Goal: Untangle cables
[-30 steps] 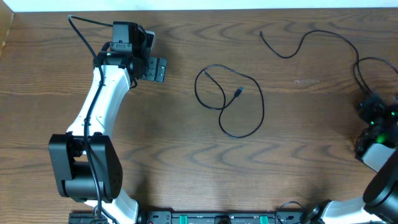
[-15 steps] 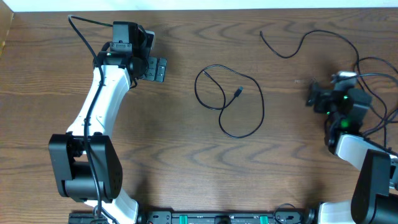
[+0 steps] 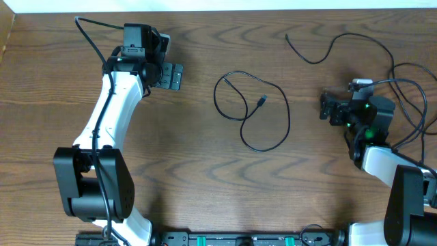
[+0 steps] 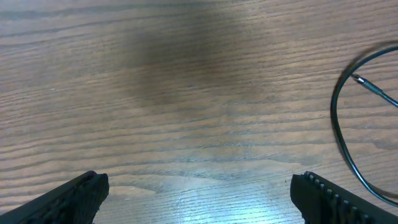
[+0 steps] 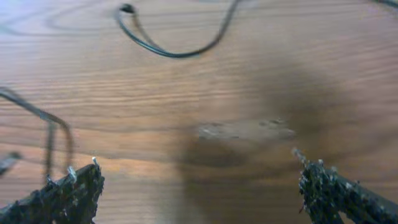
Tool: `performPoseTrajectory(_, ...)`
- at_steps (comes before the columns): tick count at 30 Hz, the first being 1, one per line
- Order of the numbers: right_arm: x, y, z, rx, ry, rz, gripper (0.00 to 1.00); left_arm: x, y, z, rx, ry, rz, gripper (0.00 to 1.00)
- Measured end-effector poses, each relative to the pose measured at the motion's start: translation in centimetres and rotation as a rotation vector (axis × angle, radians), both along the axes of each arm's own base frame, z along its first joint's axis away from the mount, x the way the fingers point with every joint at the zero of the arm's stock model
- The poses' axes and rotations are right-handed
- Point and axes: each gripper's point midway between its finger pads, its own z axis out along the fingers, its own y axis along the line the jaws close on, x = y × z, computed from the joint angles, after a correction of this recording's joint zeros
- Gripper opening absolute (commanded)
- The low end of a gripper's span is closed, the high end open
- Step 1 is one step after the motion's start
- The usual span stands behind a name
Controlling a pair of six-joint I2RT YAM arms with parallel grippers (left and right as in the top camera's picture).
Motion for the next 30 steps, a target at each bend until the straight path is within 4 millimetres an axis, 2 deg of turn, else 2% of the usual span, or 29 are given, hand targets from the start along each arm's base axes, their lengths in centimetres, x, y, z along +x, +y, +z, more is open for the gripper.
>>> performPoseTrajectory(3, -0.2, 0.6, -0.8, 0.042, 0.117, 0.021, 0.99, 0.0, 0.0, 0.0, 0.000, -0.001, 0.000, 0.98)
performPoseTrajectory(4, 0.3, 0.8, -0.3, 0.046, 0.162, 0.034, 0.99, 0.0, 0.0, 0.0, 0.000, 0.000, 0.000, 0.98)
performPoseTrajectory(6, 2.2, 0.6, 1.9, 0.027, 0.171, 0.059, 0.99, 0.0, 0.0, 0.0, 0.000, 0.000, 0.000, 0.98)
performPoseTrajectory(9, 6.0, 0.1, 7.1, -0.041, 0.101, 0.108, 0.99, 0.0, 0.0, 0.0, 0.001, -0.001, 0.000, 0.98)
performPoseTrajectory(11, 8.2, 0.1, 8.8, -0.086, 0.079, 0.149, 0.99, 0.0, 0.0, 0.0, 0.000, -0.001, 0.000, 0.98)
performPoseTrajectory(12, 8.6, 0.1, 8.7, -0.096, 0.086, 0.161, 0.99, 0.0, 0.0, 0.0, 0.000, 0.000, 0.000, 0.98)
performPoseTrajectory(16, 11.4, 2.1, 6.0, -0.138, 0.142, 0.260, 0.99, 0.0, 0.0, 0.0, 0.000, 0.000, 0.000, 0.98)
performPoseTrajectory(19, 13.1, 5.2, 2.7, -0.133, 0.128, 0.353, 0.99, 0.0, 0.0, 0.0, 0.000, -0.001, 0.000, 0.98)
performPoseTrajectory(25, 13.6, 10.3, -1.9, -0.126, 0.128, 0.478, 0.99, 0.0, 0.0, 0.0, 0.000, 0.000, 0.000, 0.98)
performPoseTrajectory(30, 13.6, 13.1, -5.3, -0.157, 0.134, 0.534, 0.99, 0.0, 0.0, 0.0, 0.000, 0.000, 0.000, 0.98)
